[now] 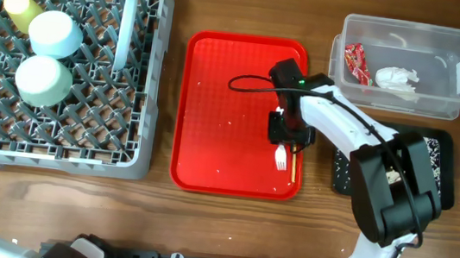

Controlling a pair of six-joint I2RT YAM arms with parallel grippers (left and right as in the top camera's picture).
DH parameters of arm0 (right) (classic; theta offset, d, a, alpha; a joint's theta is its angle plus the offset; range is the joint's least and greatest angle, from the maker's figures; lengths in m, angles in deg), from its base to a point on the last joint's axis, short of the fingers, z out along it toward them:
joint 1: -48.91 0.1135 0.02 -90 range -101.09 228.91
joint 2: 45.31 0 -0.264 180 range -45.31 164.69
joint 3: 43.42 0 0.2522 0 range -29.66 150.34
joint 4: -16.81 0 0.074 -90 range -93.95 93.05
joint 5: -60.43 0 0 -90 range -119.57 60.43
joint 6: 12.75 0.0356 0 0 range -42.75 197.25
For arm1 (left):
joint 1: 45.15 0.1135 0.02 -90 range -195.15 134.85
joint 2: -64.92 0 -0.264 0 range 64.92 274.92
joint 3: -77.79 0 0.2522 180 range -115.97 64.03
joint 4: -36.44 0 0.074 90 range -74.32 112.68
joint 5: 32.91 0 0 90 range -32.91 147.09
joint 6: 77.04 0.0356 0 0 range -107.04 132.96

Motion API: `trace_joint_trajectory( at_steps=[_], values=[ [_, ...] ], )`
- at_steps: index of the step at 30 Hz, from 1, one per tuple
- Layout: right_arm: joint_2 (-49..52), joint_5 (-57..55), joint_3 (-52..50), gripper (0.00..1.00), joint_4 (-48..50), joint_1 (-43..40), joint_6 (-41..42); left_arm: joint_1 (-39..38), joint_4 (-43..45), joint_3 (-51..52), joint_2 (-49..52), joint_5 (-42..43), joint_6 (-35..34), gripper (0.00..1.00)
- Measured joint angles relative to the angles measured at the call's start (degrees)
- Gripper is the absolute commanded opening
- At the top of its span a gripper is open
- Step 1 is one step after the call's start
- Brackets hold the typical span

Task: Sort waste into correct bins and load items into the dishwasher rack
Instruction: 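Grasp the white plastic fork with the right gripper, then carry the fork left and drop it into the rack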

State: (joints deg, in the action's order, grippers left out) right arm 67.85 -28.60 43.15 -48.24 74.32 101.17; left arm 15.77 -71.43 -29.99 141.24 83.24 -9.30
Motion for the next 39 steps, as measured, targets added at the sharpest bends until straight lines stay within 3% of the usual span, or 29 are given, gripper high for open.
trace_joint_trajectory(
  at_steps=[7,18,24,28,32,39],
  values=[
    [-0.15,0.04,-0.07,0.06,1.44,0.0,1.53,0.0,0.0,0.0,0.0,0.0,0.0,1.0],
    [0.72,3.78,8.85,0.05,-10.49,0.04,0.81,0.0,0.02,0.0,0.0,0.0,0.0,1.0],
    [0.72,19.89,20.65,0.06,-15.72,0.48,-1.75,0.0,0.0,0.0,0.0,0.0,-0.02,1.0],
    [0.63,29.09,22.16,0.09,-8.28,4.52,-0.04,0.0,0.0,0.0,0.0,0.0,-0.02,1.0],
    [0.63,33.11,22.27,0.13,3.48,13.53,7.34,0.0,0.0,0.0,0.0,0.0,-0.02,1.0],
    [0.61,28.39,22.27,0.17,16.5,27.67,22.38,0.0,0.0,0.0,0.0,-0.02,-0.17,1.0]
  ],
)
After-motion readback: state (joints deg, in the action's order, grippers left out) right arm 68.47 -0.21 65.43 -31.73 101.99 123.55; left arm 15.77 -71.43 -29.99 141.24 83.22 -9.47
